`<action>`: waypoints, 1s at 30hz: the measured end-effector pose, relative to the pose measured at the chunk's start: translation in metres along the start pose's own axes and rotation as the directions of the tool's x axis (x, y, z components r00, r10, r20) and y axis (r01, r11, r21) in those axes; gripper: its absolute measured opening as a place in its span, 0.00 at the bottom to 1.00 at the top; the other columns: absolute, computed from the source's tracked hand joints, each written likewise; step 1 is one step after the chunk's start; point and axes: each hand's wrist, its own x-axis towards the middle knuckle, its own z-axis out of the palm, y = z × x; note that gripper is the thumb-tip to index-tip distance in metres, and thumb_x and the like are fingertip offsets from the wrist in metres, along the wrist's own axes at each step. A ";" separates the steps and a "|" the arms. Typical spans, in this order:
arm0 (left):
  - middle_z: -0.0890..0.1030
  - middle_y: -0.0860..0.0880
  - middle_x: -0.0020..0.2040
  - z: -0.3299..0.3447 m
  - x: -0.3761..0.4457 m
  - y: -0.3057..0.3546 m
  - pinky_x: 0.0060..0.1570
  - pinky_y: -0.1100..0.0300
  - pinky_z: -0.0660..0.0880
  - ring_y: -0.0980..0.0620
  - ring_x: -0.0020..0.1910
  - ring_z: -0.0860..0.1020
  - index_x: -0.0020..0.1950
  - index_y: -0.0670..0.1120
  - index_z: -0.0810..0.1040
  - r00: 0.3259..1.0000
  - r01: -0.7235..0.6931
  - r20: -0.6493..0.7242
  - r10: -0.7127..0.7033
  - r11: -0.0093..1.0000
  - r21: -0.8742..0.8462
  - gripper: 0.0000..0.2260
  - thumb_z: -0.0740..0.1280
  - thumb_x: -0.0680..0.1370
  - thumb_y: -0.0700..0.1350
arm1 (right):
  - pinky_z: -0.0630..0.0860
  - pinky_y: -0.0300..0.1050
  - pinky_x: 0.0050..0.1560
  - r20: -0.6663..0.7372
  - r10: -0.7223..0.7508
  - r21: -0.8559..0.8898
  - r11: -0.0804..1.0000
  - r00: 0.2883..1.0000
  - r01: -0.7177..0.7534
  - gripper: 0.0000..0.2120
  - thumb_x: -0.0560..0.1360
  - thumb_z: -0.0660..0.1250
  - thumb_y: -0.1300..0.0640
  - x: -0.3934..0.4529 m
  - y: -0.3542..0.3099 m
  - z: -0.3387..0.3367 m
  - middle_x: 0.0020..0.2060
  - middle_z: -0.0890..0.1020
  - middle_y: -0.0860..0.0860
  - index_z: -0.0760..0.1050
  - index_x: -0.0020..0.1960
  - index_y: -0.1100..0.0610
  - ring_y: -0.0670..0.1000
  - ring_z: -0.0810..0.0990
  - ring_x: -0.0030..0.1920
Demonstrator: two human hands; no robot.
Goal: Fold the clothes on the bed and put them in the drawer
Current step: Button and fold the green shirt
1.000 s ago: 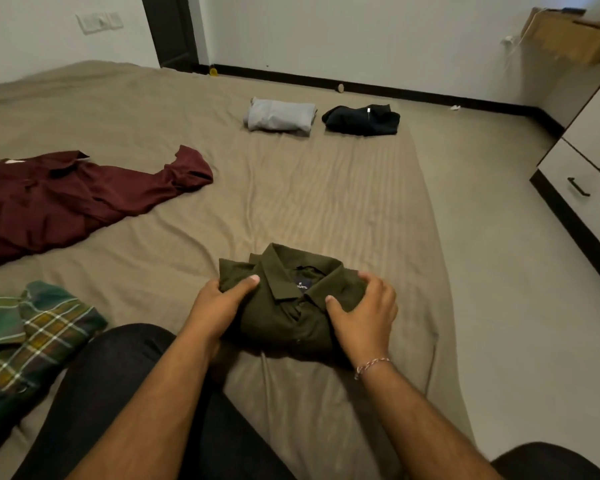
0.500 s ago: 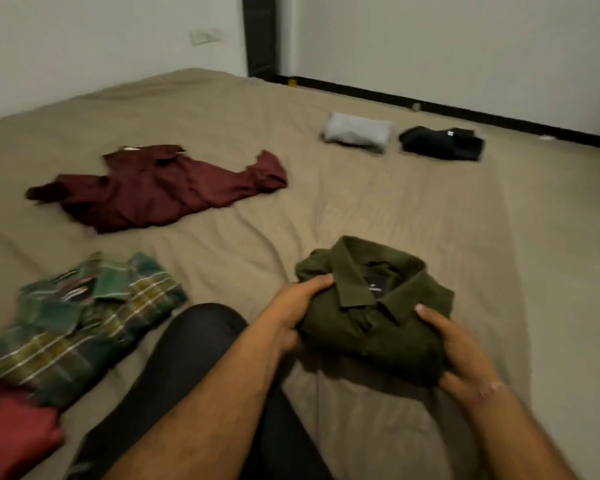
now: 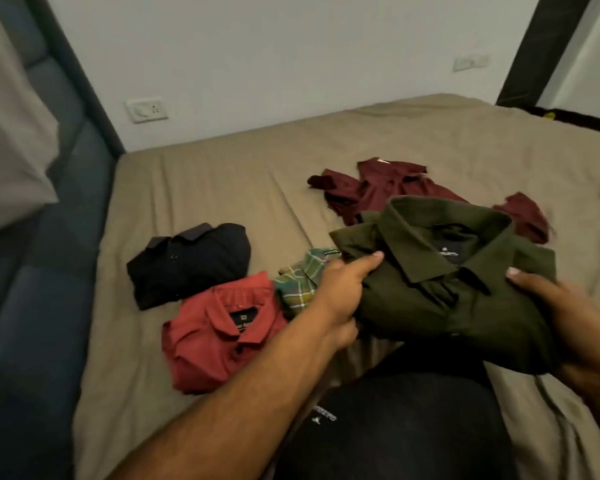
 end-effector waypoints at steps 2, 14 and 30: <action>0.85 0.36 0.56 -0.028 0.006 0.018 0.57 0.40 0.81 0.34 0.56 0.84 0.65 0.39 0.80 0.992 -0.041 -0.121 0.029 0.995 -0.093 0.14 0.68 0.81 0.41 | 0.86 0.49 0.43 0.067 0.012 -0.089 0.996 0.998 -0.006 0.15 0.81 0.65 0.58 0.027 -0.003 0.035 0.57 0.86 0.56 0.78 0.67 0.54 0.57 0.87 0.52; 0.86 0.44 0.57 -0.137 0.106 0.084 0.43 0.46 0.84 0.40 0.52 0.86 0.66 0.49 0.80 0.874 -0.316 -0.463 0.150 0.898 -0.305 0.13 0.70 0.82 0.48 | 0.83 0.55 0.58 0.153 -0.148 -0.136 0.976 0.977 0.169 0.26 0.76 0.73 0.63 0.164 0.019 0.218 0.63 0.81 0.54 0.72 0.71 0.52 0.55 0.83 0.59; 0.68 0.49 0.76 -0.076 0.167 0.040 0.73 0.38 0.66 0.47 0.79 0.62 0.69 0.53 0.77 0.603 -0.341 0.302 0.738 -0.104 0.934 0.23 0.72 0.73 0.45 | 0.79 0.43 0.47 -0.088 0.143 0.103 0.986 0.986 -0.134 0.16 0.80 0.64 0.67 0.232 0.098 0.173 0.48 0.79 0.58 0.70 0.66 0.56 0.50 0.81 0.46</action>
